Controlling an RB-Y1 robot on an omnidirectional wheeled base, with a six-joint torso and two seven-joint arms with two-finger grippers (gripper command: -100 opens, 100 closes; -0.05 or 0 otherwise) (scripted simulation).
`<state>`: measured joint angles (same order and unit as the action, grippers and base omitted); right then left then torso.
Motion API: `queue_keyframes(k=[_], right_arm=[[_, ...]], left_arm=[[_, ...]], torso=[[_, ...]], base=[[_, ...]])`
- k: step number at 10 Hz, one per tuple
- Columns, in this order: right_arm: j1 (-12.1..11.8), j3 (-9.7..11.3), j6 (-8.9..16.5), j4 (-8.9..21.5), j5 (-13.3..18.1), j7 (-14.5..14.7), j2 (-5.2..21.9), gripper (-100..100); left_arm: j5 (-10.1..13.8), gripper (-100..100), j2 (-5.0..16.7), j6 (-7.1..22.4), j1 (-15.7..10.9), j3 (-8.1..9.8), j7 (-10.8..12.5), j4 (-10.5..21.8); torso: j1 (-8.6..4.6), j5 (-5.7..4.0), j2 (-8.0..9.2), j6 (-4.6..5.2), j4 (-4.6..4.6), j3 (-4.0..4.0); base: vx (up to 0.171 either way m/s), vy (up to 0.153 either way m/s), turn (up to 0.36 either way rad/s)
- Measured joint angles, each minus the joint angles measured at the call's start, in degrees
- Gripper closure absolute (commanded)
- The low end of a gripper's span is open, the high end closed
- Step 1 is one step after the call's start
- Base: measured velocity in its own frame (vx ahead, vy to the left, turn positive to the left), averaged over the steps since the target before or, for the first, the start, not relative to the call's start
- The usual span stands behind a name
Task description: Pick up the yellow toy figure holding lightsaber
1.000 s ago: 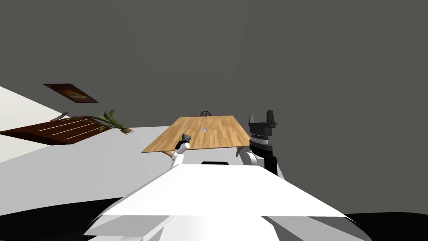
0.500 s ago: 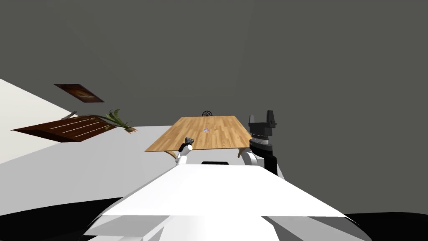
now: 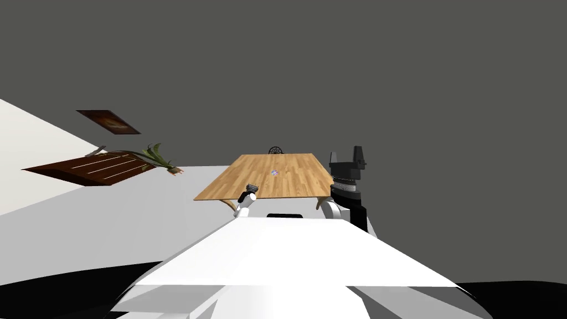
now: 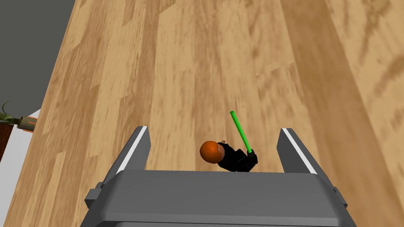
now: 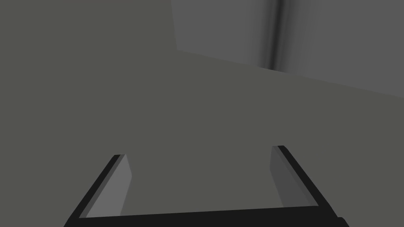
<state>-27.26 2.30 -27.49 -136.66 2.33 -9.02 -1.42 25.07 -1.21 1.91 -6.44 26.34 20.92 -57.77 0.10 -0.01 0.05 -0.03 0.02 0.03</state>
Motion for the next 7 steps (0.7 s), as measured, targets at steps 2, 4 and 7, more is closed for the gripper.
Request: queue_keyframes(k=[2,4,7], right_arm=[[0.01,0.00,0.00,0.00,0.00,0.00,0.00,0],[0.01,0.00,0.00,0.00,0.00,0.00,0.00,0],[0.00,0.00,0.00,0.00,0.00,0.00,0.00,0]], left_arm=[[0.27,-100,1.46,-1.69,-1.73,2.75,0.08,3.60],[0.36,-100,2.63,-3.22,-3.30,5.56,0.17,6.56],[-0.06,-100,3.04,-3.91,-4.80,9.75,-0.46,8.38]], torso=[[0.09,0.01,0.23,0.03,0.05,0.13],[0.06,0.01,0.27,0.02,0.06,0.16],[0.05,0.01,0.16,-0.02,0.04,0.10]], base=[[-0.068,0.036,-0.298],[-0.060,0.017,-0.209],[-0.039,0.012,-0.160]])
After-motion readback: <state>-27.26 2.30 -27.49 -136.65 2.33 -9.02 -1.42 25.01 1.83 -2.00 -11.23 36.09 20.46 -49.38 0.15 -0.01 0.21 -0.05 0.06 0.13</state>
